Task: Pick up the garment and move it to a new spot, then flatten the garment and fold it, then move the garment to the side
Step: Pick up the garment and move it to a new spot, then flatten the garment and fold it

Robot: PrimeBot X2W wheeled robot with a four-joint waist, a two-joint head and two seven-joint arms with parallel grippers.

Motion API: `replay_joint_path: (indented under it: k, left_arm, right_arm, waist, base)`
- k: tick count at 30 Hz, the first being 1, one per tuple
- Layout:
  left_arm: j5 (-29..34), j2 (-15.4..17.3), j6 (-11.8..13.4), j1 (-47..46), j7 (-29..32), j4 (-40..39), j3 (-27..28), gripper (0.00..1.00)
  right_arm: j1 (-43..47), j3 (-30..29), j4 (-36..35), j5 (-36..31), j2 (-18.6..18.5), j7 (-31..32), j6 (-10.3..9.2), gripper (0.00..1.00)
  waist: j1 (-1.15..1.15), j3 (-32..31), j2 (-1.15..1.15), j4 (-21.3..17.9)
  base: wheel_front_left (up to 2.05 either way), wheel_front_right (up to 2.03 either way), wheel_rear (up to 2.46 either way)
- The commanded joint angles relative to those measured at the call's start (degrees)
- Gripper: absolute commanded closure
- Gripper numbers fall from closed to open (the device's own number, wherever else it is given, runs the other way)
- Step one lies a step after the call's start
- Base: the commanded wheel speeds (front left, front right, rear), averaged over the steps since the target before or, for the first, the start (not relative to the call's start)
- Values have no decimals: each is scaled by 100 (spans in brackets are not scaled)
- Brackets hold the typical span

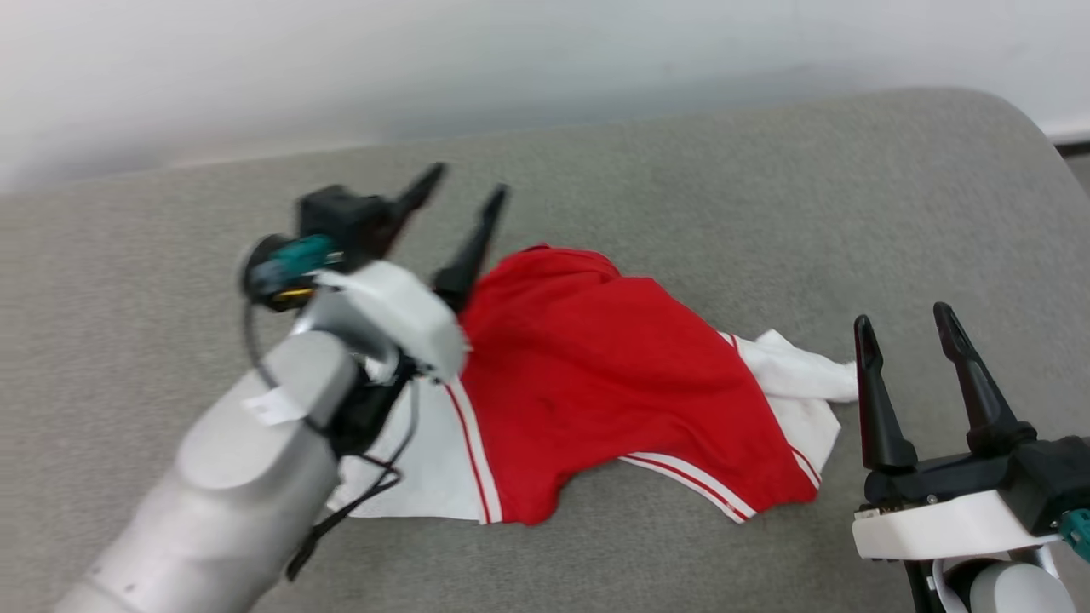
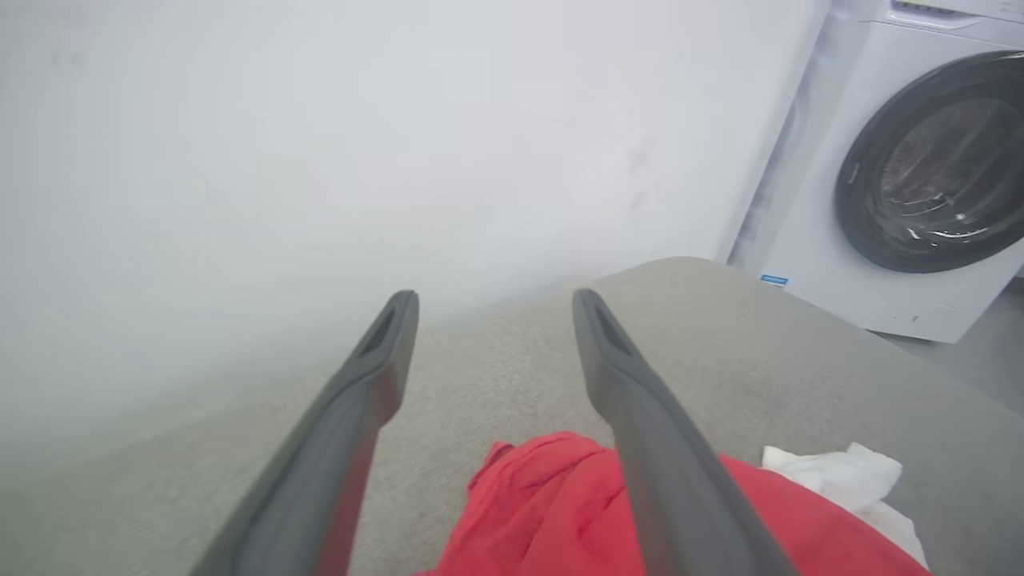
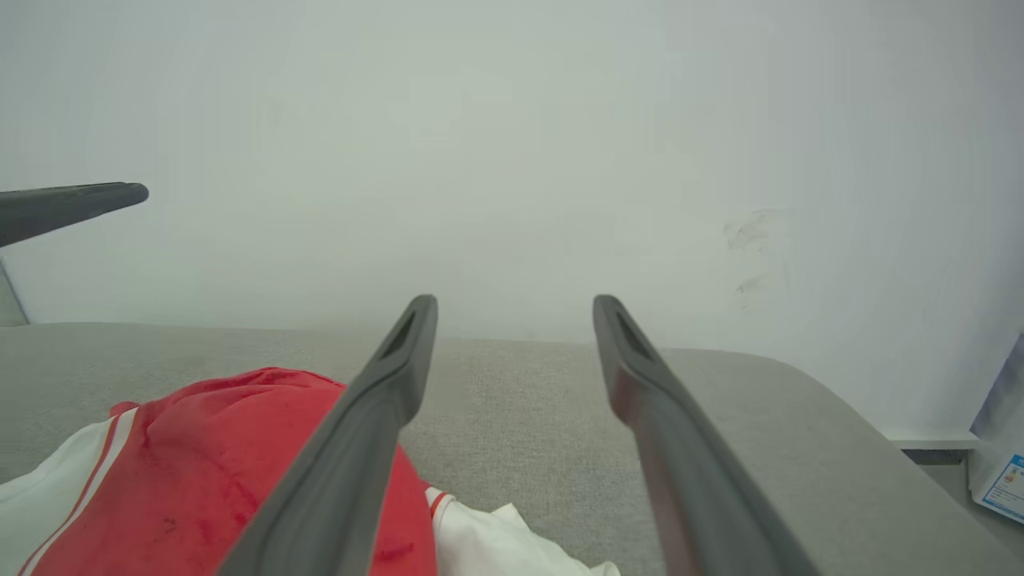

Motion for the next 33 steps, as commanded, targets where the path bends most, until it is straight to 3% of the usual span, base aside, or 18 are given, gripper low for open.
replay_joint_path:
  k: [1,5,9,14,22,27,30,33]
  left_arm:
    - [108,225,147,213,-143,-155,167,0]
    - [314,689,515,797,-267,-733,735,0]
    - [702,939,787,1745,-266,-1633,1394,0]
    - [1150,855,935,3014,-269,-2572,2063,0]
    - [1547,273,805,4228,-270,-3110,2638,0]
    - [1729,324,674,4278,-166,-3021,2608,0]
    - [1572,395,654,4186,351,-3074,2534,0]
    - [1392,509,658,4152,1236,-3150,2361,0]
  right_arm:
    - [94,-22,12,-46,8,-13,-3,0]
    - [201,-63,27,-90,8,-13,-2,0]
    - [281,-76,32,-108,8,-13,-2,0]
    - [336,-90,6,-86,7,-13,-2,0]
    - [428,-94,1,-31,8,-13,-3,0]
    - [370,-22,-9,-46,7,-13,-2,0]
    - [354,-1,-10,-52,7,-13,-3,0]
    - [338,17,-14,-54,8,-13,-2,0]
  waist:
    - [0,-283,0,288]
    - [0,-464,0,478]
    - [0,-566,0,571]
    - [0,-598,0,604]
    - [0,-585,0,597]
    - [0,-493,0,548]
    - [0,-402,0,509]
    - [0,-270,0,472]
  base:
    - [0,0,0]
    - [0,0,0]
    - [0,0,0]
    - [0,0,0]
    - [0,0,0]
    - [0,0,0]
    - [0,0,0]
    - [0,0,0]
